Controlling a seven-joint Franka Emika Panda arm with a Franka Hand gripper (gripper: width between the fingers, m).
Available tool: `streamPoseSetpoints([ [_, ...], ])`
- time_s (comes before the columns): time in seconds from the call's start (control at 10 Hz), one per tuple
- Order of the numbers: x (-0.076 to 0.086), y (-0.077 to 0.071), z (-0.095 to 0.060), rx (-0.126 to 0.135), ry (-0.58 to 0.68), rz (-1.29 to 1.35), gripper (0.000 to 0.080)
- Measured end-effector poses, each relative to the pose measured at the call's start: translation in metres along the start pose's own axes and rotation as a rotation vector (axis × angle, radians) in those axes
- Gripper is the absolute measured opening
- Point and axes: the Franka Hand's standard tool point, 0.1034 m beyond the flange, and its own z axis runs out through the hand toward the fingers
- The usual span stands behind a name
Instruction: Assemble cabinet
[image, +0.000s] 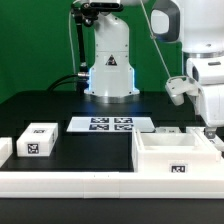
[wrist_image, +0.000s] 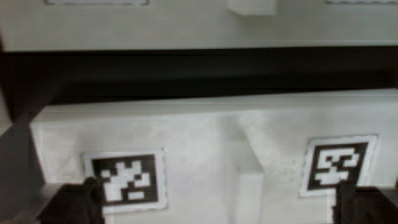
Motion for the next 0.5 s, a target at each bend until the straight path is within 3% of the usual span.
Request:
streamPoseSetpoints([
  [0.2, -0.0030, 0.0003, 0.0038, 0.001, 0.005, 0.011, 0.0649],
  [0.3, -0.0031, 0.0003, 0.0038, 0.001, 0.005, 0.011, 0.0581],
  [0.5, -0.0034, 0.0002, 0.0042, 0.002, 0.005, 0.012, 0.0307],
])
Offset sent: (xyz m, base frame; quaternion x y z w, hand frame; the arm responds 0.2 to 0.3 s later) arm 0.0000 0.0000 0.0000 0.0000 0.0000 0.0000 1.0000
